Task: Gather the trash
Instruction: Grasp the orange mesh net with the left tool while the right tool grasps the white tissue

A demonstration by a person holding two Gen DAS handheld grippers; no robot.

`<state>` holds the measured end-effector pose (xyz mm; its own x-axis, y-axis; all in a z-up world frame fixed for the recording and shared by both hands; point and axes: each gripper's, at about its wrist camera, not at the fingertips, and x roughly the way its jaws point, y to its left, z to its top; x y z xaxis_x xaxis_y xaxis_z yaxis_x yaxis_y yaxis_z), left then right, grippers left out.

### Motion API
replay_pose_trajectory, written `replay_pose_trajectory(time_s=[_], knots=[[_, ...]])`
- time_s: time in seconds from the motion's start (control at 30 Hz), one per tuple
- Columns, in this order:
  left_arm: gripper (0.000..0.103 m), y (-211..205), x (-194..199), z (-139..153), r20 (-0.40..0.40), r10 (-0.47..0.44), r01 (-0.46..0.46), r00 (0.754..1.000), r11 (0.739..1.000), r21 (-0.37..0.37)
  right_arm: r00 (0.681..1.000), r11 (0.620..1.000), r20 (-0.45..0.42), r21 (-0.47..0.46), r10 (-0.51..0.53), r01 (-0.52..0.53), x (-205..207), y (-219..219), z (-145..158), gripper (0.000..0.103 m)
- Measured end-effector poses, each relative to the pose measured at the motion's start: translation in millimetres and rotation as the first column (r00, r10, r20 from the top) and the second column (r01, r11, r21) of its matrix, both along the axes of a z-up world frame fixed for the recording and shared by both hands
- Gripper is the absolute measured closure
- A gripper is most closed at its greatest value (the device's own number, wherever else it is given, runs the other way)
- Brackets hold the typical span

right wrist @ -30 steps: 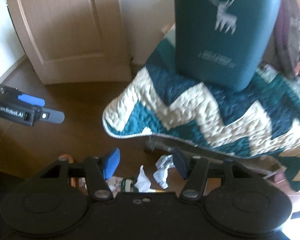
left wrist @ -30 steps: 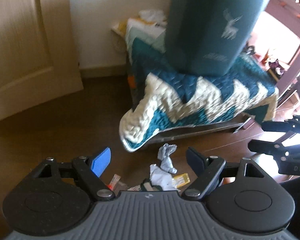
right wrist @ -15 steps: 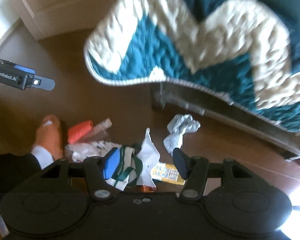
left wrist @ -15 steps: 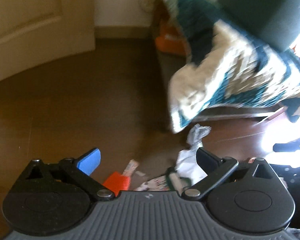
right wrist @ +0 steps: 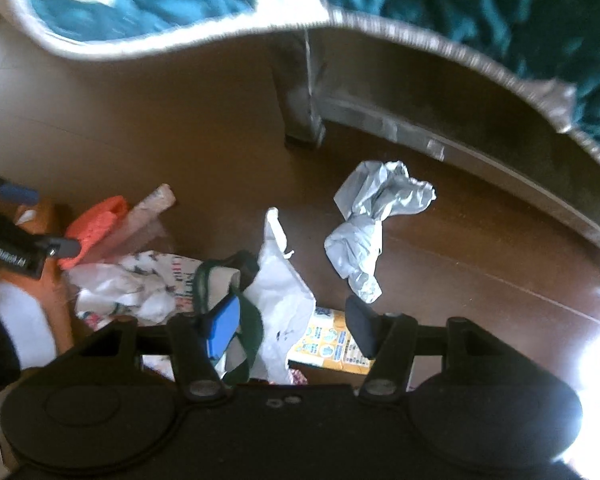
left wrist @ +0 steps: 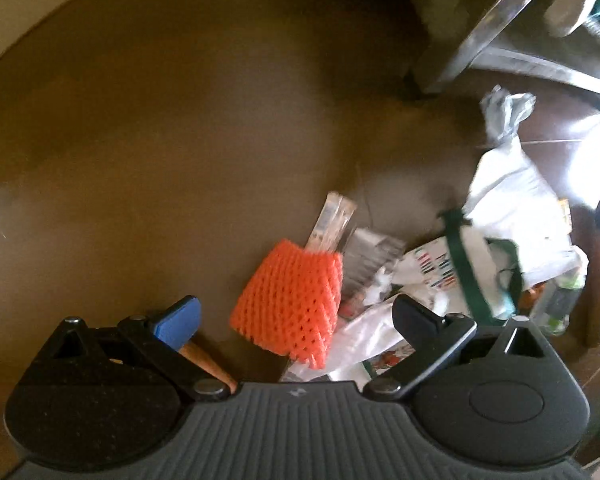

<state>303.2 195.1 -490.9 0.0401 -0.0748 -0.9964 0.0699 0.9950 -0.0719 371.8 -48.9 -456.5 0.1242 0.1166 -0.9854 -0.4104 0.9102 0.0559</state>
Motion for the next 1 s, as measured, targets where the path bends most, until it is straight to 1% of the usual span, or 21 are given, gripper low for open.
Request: replay_pose_trajectory(time_s=[0.07,0.17,0.23,0.3,0.33,0.37,0.4,0.43,0.47,0.5,0.53,0.57,0.63,0.7,0.73,0.77,0.8,0.83,0.87,0.9,1.0], knots=[[0.001,1.7,-5.8,-12.3,-0.01,0.021,-0.021,1.0,1.0,0.002,1.0,1.0,-0.022,-0.008,-0.009,0.009,4.8,1.3,-14.5,0.045],[0.001,1.1,-8.8,-27.3,-0.027,0.015,-0.014,1.0,1.0,0.014,0.998,1.0,-0.062,-0.014,-0.018,0.017,9.4,3.3,-36.0,0.048],[0.001,1.0,-9.7,-32.6,-0.023,0.007,-0.006,1.0,1.0,0.023,0.998,1.0,-0.059,-0.022,-0.016,0.015,10.5,5.2,-45.9,0.048],[0.002,2.4,-9.3,-39.6,-0.026,0.018,-0.017,0.999,1.0,0.022,0.997,0.999,-0.066,-0.012,-0.033,0.032,12.2,5.7,-51.8,0.049],[0.002,3.6,-8.6,-41.4,-0.029,0.025,-0.025,0.999,1.0,0.016,0.996,0.999,-0.074,-0.008,-0.05,0.049,13.5,5.4,-55.2,0.052],[0.002,4.8,-8.3,-42.6,-0.027,0.03,-0.03,0.999,0.999,0.013,0.995,0.998,-0.084,-0.001,-0.059,0.06,14.7,5.2,-58.0,0.065],[0.005,5.4,-8.4,-43.0,-0.019,0.033,-0.033,0.999,0.999,0.012,0.993,0.998,-0.095,0.005,-0.064,0.065,15.3,5.6,-60.7,0.074],[0.01,8.6,-8.0,-39.5,-0.017,0.032,-0.032,0.999,0.999,0.011,0.992,0.998,-0.109,0.004,-0.066,0.067,16.0,6.4,-64.0,0.088],[0.017,8.8,-7.6,-41.6,-0.019,0.032,-0.032,0.999,0.999,0.01,0.991,0.998,-0.118,0.0,-0.067,0.068,16.2,7.2,-66.6,0.089],[0.022,9.0,-7.5,-43.0,-0.025,0.033,-0.033,0.999,0.999,0.004,0.99,0.998,-0.122,0.002,-0.068,0.069,16.3,8.0,-67.7,0.09],[0.033,8.8,-7.4,-44.0,-0.034,0.033,-0.033,0.999,0.999,-0.003,0.991,0.998,-0.119,0.004,-0.068,0.069,16.0,8.5,-67.8,0.092],[0.04,8.7,-7.3,-45.5,-0.043,0.033,-0.034,0.999,0.999,-0.007,0.991,0.997,-0.114,0.007,-0.07,0.071,15.6,8.6,-67.0,0.097],[0.046,5.5,-7.9,-48.3,-0.05,0.034,-0.035,0.998,0.999,-0.018,0.99,0.997,-0.115,0.015,-0.079,0.081,15.6,7.6,-65.7,0.103],[0.055,4.4,-8.2,-48.9,-0.048,0.038,-0.04,0.998,0.999,-0.031,0.99,0.996,-0.114,0.024,-0.081,0.084,14.3,6.9,-62.8,0.103],[0.066,4.9,-8.0,-48.2,-0.049,0.046,-0.048,0.998,0.998,-0.038,0.991,0.997,-0.106,0.024,-0.077,0.08,12.5,7.3,-60.1,0.103],[0.071,5.6,-7.4,-48.5,-0.051,0.056,-0.058,0.997,0.998,-0.039,0.992,0.997,-0.102,0.026,-0.072,0.075,11.2,7.9,-57.9,0.103],[0.071,7.5,-7.1,-47.9,-0.055,0.066,-0.068,0.996,0.997,-0.037,0.993,0.997,-0.094,0.028,-0.068,0.07,9.6,8.6,-55.5,0.103],[0.076,9.8,-7.1,-47.0,-0.058,0.075,-0.077,0.996,0.996,-0.04,0.995,0.997,-0.079,0.025,-0.066,0.068,7.2,9.8,-51.2,0.103],[0.086,12.2,-7.0,-46.2,-0.062,0.082,-0.085,0.995,0.995,-0.047,0.995,0.997,-0.068,0.028,-0.069,0.071,5.3,10.1,-47.1,0.103],[0.09,14.0,-7.0,-45.7,-0.068,0.091,-0.094,0.994,0.994,-0.054,0.995,0.996,-0.064,0.036,-0.073,0.076,3.6,9.8,-42.7,0.103],[0.093,15.0,-7.6,-39.5,-0.058,0.103,-0.106,0.993,0.993,-0.045,0.995,0.994,-0.05,0.052,-0.089,0.092,-3.2,9.5,-26.2,0.103]])
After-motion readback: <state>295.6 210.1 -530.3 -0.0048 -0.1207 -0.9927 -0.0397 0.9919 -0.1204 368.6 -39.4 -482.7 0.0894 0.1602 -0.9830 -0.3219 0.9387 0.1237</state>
